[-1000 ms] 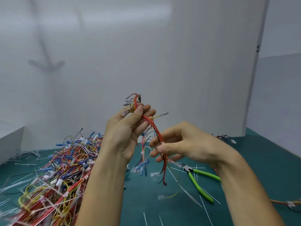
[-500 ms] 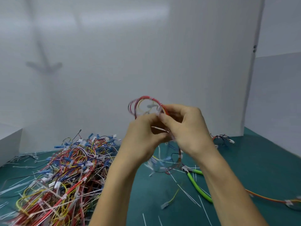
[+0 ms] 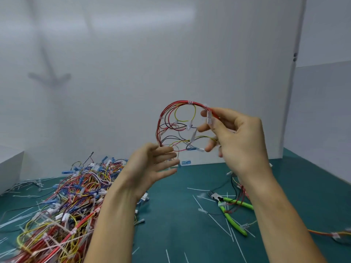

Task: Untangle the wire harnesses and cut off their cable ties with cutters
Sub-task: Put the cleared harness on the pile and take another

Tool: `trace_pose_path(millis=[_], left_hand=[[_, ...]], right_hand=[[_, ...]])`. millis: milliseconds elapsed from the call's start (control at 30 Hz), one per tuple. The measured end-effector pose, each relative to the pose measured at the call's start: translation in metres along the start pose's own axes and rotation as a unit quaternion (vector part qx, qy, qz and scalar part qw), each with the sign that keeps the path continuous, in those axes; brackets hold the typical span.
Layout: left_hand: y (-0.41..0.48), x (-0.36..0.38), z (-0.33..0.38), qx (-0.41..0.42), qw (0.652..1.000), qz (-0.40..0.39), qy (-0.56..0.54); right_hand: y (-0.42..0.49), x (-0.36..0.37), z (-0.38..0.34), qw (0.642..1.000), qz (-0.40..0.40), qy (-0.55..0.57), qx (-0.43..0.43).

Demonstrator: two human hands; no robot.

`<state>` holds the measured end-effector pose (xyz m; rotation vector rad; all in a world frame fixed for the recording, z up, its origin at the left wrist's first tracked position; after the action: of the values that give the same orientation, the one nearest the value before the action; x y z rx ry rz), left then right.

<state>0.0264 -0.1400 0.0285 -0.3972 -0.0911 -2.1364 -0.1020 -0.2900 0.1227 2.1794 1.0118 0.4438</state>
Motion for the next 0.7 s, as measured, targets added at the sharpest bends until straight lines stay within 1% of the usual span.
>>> trace_pose_path(millis=[33, 100, 133, 200, 233, 300, 333, 400, 467, 567, 633, 700], left_hand=[[0.003, 0.001, -0.003, -0.020, 0.994, -0.023, -0.106], [0.006, 0.006, -0.003, -0.041, 0.957, -0.077, -0.276], [0.006, 0.007, -0.001, -0.047, 0.938, -0.093, -0.331], [0.008, 0.002, 0.000, -0.049, 0.914, -0.082, -0.394], [0.008, -0.001, 0.000, -0.046, 0.910, -0.066, -0.407], [0.009, -0.010, 0.002, -0.029, 0.907, -0.034, -0.418], [0.009, -0.014, 0.005, -0.011, 0.908, -0.024, -0.419], [0.007, -0.027, 0.014, 0.033, 0.920, 0.004, -0.390], [0.005, -0.041, 0.022, 0.066, 0.930, 0.037, -0.359], [0.005, -0.047, 0.020, 0.064, 0.930, 0.068, -0.354], [0.007, -0.046, 0.010, 0.053, 0.932, 0.097, -0.345], [0.009, -0.042, 0.000, 0.041, 0.939, 0.120, -0.320]], right_hand=[[0.000, -0.001, -0.002, 1.000, -0.002, -0.004, -0.005], [0.001, -0.001, -0.003, 1.000, -0.007, -0.011, -0.006], [0.001, -0.001, -0.001, 1.000, -0.014, -0.003, 0.007], [0.001, 0.000, 0.007, 0.998, -0.037, 0.011, 0.059], [0.000, 0.000, 0.012, 0.995, -0.054, -0.007, 0.086], [-0.003, -0.001, 0.024, 0.982, -0.105, -0.093, 0.129], [-0.005, -0.001, 0.029, 0.970, -0.135, -0.139, 0.149], [-0.009, -0.003, 0.040, 0.939, -0.189, -0.223, 0.180], [-0.011, -0.009, 0.047, 0.906, -0.217, -0.313, 0.185], [-0.006, -0.022, 0.050, 0.864, -0.203, -0.429, 0.170], [-0.003, -0.030, 0.047, 0.856, -0.183, -0.452, 0.172], [0.000, -0.040, 0.045, 0.860, -0.156, -0.451, 0.178]])
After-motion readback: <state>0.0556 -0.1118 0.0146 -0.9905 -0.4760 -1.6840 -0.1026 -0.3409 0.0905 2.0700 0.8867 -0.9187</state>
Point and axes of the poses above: each hand's wrist, its own y-axis towards the middle knuckle, its own x-axis out of the palm, z = x × y, the point moved 9 cm from there along y, towards the middle knuckle, and after that the axes turned 3 degrees about -x, right-handed, at the moved point
